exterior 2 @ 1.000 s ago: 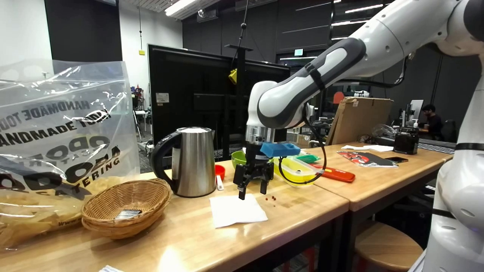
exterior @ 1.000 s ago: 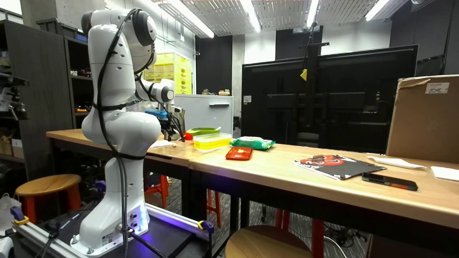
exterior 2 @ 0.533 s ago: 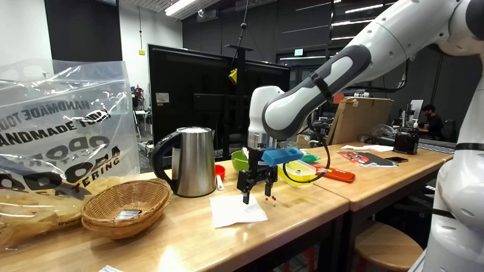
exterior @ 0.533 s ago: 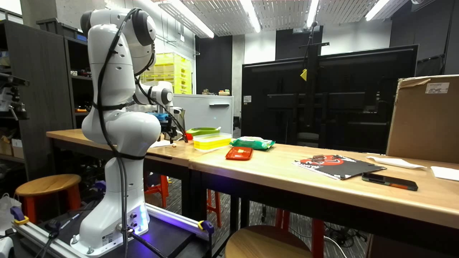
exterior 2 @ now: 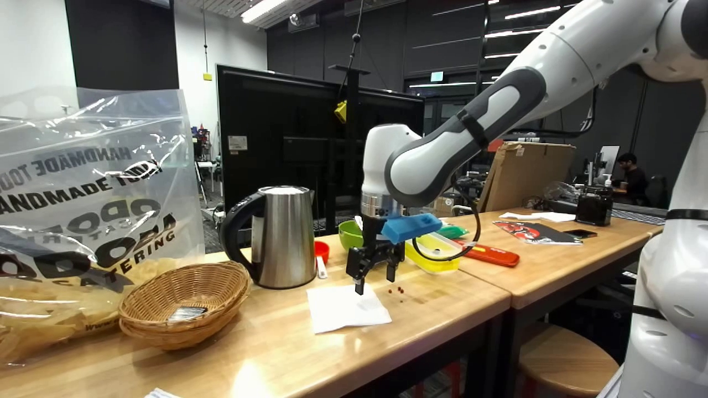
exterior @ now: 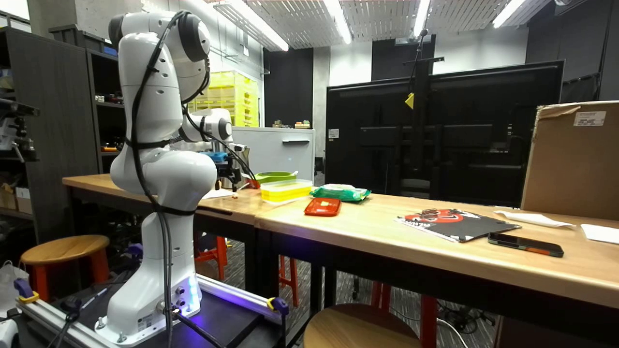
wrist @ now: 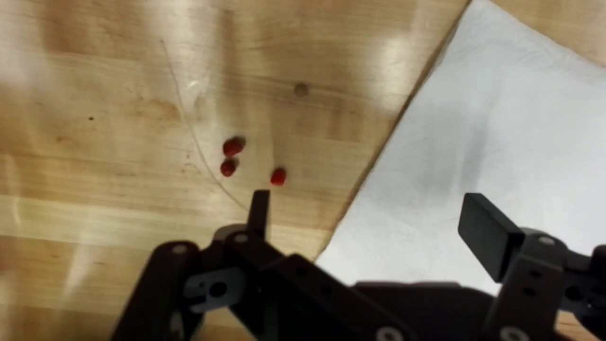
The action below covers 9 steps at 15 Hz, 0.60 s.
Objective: Use the napkin to move the small black objects on the counter to the right.
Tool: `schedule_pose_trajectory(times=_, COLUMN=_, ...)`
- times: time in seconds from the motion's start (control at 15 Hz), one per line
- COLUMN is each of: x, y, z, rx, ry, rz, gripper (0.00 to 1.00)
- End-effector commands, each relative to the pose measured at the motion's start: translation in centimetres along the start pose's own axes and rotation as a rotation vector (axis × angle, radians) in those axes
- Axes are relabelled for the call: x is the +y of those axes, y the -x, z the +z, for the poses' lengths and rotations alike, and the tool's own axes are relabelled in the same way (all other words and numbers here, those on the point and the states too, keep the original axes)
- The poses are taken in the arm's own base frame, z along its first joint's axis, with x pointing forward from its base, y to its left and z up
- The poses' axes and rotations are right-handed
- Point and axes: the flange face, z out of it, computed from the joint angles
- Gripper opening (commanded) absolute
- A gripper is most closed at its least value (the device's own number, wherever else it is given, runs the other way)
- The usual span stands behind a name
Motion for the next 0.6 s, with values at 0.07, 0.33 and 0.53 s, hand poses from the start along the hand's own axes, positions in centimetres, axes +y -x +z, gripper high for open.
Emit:
schedule_pose_trajectory(times=0.07, x=-0.6, y=-0.8, z=-1.0, rx=0.047, ry=-0.005, rz=-0.029, gripper=1.0)
schedule_pose_trajectory(times=0.33, x=-1.1, y=-1.7, z=-0.7, rx=0.066, ry=-0.039, rz=-0.065, gripper=1.0)
schedule_pose_trajectory(times=0.53, x=-1.3, y=-1.9, z=-0.2, rx=0.057, ry=-0.042, rz=-0.093, gripper=1.0)
